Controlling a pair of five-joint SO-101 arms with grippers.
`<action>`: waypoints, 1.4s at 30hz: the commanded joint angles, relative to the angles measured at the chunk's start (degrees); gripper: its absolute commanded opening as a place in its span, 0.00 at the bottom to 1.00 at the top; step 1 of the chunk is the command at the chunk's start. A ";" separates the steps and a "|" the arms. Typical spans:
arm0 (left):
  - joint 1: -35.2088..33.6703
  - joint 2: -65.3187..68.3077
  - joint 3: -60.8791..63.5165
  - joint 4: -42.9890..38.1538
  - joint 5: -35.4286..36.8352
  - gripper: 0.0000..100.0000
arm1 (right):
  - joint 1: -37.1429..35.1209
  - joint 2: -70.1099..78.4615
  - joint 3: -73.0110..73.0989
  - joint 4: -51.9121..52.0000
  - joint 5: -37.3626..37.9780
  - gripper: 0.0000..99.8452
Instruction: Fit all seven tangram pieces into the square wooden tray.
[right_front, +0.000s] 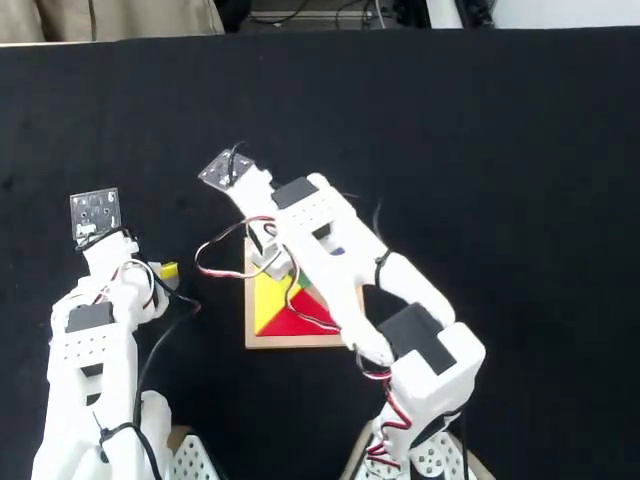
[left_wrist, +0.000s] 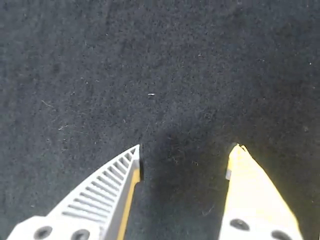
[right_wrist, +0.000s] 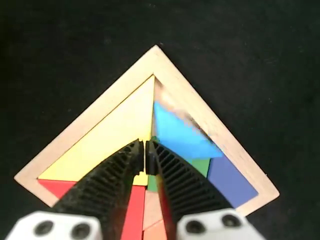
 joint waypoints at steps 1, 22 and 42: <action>0.22 -1.05 -0.22 -0.97 0.44 0.28 | 1.05 -0.84 -3.47 -0.09 0.00 0.02; 0.22 -1.14 -0.22 -0.97 0.44 0.28 | 3.34 5.41 -8.13 -2.99 2.37 0.02; 5.76 -1.32 -1.80 -2.81 2.64 0.28 | 24.35 -45.58 0.66 12.22 2.20 0.01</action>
